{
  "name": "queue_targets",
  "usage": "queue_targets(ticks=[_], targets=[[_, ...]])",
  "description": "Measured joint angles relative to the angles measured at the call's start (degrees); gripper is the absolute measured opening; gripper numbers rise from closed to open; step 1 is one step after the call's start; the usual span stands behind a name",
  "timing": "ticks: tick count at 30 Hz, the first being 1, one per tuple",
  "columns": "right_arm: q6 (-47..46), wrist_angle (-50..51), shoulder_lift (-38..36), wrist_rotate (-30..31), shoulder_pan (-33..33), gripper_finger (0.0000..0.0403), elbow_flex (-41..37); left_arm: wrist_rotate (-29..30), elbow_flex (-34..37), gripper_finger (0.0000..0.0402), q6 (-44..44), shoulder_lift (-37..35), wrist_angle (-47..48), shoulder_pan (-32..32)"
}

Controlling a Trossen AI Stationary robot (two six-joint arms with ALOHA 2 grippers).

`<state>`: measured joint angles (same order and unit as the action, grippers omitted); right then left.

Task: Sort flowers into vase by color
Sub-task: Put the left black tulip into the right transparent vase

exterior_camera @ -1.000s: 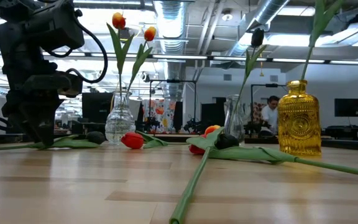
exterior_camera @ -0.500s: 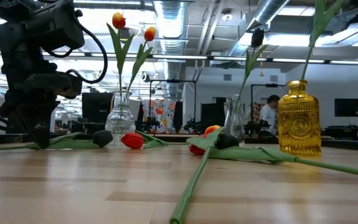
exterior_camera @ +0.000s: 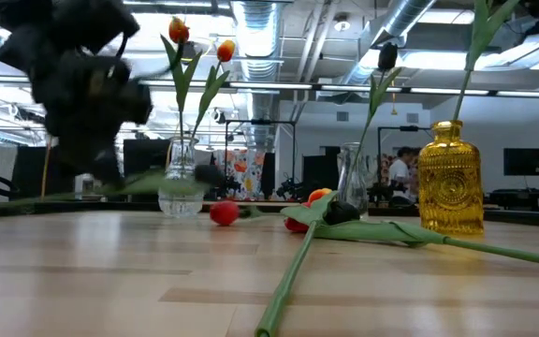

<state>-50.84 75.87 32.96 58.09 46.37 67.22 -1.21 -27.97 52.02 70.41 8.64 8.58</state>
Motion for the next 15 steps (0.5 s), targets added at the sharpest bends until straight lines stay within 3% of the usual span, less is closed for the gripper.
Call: queue_targets(ticks=[9,15], targets=[[0.4,0.0,0.0,0.5,0.0,0.0222,0.0,-0.9,0.0,0.0000,-4.6,0.0,-20.6,0.0],[3.1,-0.2,0.0,3.1,0.0,0.0222,0.0,5.3,0.0,0.0000,-12.4,0.0,-30.8,0.0]])
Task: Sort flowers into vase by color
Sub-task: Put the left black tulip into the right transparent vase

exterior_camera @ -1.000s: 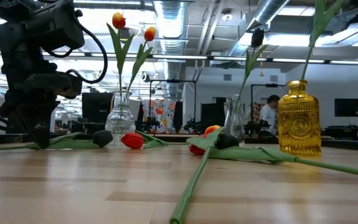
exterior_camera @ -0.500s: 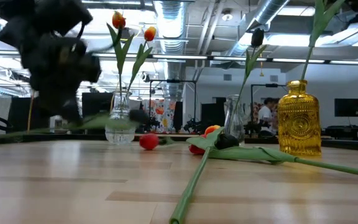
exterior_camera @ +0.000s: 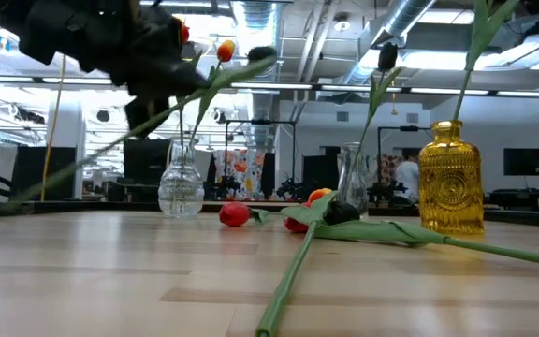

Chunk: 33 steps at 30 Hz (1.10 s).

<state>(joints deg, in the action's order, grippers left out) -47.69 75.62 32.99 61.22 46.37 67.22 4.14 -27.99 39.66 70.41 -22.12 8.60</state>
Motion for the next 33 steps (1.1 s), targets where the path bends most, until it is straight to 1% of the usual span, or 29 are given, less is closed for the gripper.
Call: queue_targets(ticks=[4,7,11,14,17,19,23,26,30,33], targets=[[4.4,-2.5,0.0,2.5,0.0,0.0222,0.0,6.7,-0.8,0.0000,-7.1,0.0,-4.7,0.0],[8.0,-5.1,0.0,2.9,0.0,0.0222,0.0,9.9,-3.8,0.0000,-13.6,0.0,-4.4,0.0],[13.4,-8.9,0.0,3.3,0.0,0.0222,0.0,13.9,-8.2,0.0000,-25.9,0.0,-4.4,-0.2],[17.7,-12.1,0.0,3.3,0.0,0.0222,0.0,15.7,-12.2,0.0000,-33.2,0.0,-4.4,-1.5],[22.0,-15.3,0.0,3.3,0.0,0.0222,0.0,15.2,-16.1,0.0000,-37.3,0.0,-4.4,-3.7],[24.5,-17.0,0.2,3.3,0.0,0.0222,0.0,13.5,-18.2,0.0000,-38.6,0.0,-4.4,-5.4],[28.5,-19.7,1.5,3.3,0.0,0.0222,0.0,9.1,-21.0,0.0000,-39.7,0.0,-4.4,-8.6],[31.2,-21.5,2.9,3.3,0.0,0.0222,0.0,8.2,-22.4,0.0000,-39.5,1.5,-4.5,-10.4],[36.0,-25.1,5.3,3.3,0.0,0.0222,0.0,5.1,-26.4,0.0000,-39.7,6.8,-4.2,-12.4],[37.6,-27.8,6.7,3.2,-0.3,0.0222,0.0,3.4,-31.4,0.0000,-41.0,11.8,-4.1,-13.1]])
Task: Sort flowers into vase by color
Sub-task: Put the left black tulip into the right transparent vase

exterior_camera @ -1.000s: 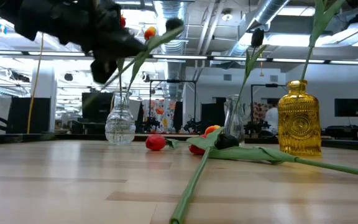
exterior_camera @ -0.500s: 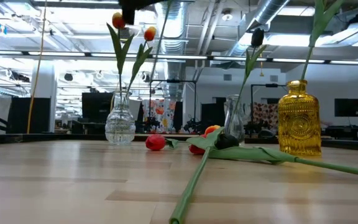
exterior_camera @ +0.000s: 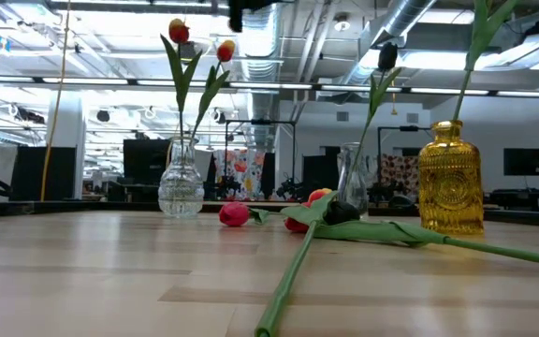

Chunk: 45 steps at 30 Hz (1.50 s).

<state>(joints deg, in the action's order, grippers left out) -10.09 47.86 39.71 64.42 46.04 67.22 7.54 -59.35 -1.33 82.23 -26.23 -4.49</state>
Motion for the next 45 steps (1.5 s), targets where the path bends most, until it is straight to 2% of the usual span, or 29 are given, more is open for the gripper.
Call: queue_targets(ticks=[10,17,22,33,39,43,45], targets=[[0.1,-1.0,4.0,-1.8,-7.1,0.0222,0.0,-4.3,-18.3,0.0000,-4.1,14.5,1.9,-0.4],[0.3,-0.4,4.6,-2.9,-12.1,0.0222,0.0,-4.1,-26.2,0.0000,-5.7,20.8,2.9,-1.4],[0.3,-0.1,4.6,-3.1,-14.1,0.0222,0.0,-1.1,-28.2,0.0000,-6.5,22.6,0.4,-2.8],[1.6,0.1,4.6,-3.1,-16.2,0.0222,0.0,0.9,-28.3,0.0000,-6.1,23.0,-5.0,-7.7],[1.6,0.1,4.6,-3.1,-18.1,0.0222,0.0,3.8,-28.3,0.0000,-6.1,23.3,-5.8,-7.9],[1.6,0.1,4.6,-3.1,-19.4,0.0222,0.0,5.5,-28.3,0.0000,-6.4,26.7,-13.1,-6.8],[1.6,0.2,4.6,-3.1,-19.9,0.0222,0.0,8.3,-28.3,0.0000,-6.7,28.7,-15.7,-6.2]])
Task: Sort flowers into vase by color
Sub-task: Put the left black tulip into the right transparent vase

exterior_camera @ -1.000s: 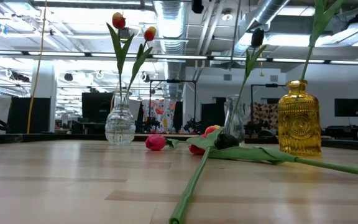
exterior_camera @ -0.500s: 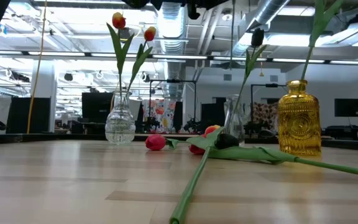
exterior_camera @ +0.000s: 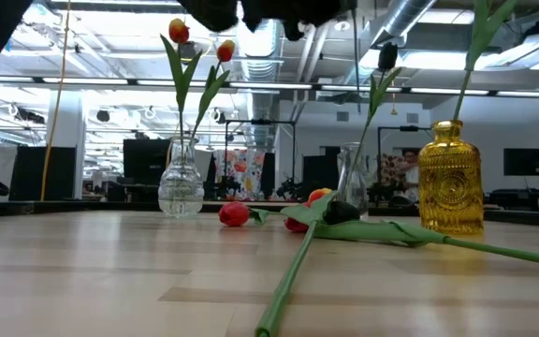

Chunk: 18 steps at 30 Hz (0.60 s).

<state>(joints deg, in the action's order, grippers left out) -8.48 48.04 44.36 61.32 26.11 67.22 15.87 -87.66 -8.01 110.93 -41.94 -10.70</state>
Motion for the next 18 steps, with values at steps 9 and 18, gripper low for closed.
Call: queue_targets(ticks=[9,18], targets=[[0.0,1.6,0.6,-0.4,-0.5,0.0222,0.0,9.0,0.0,0.0000,-2.5,3.6,-2.8,1.0],[0.0,1.7,1.9,-1.3,-0.4,0.0222,0.0,10.0,0.0,0.0000,-3.4,3.6,-1.6,-0.1]])
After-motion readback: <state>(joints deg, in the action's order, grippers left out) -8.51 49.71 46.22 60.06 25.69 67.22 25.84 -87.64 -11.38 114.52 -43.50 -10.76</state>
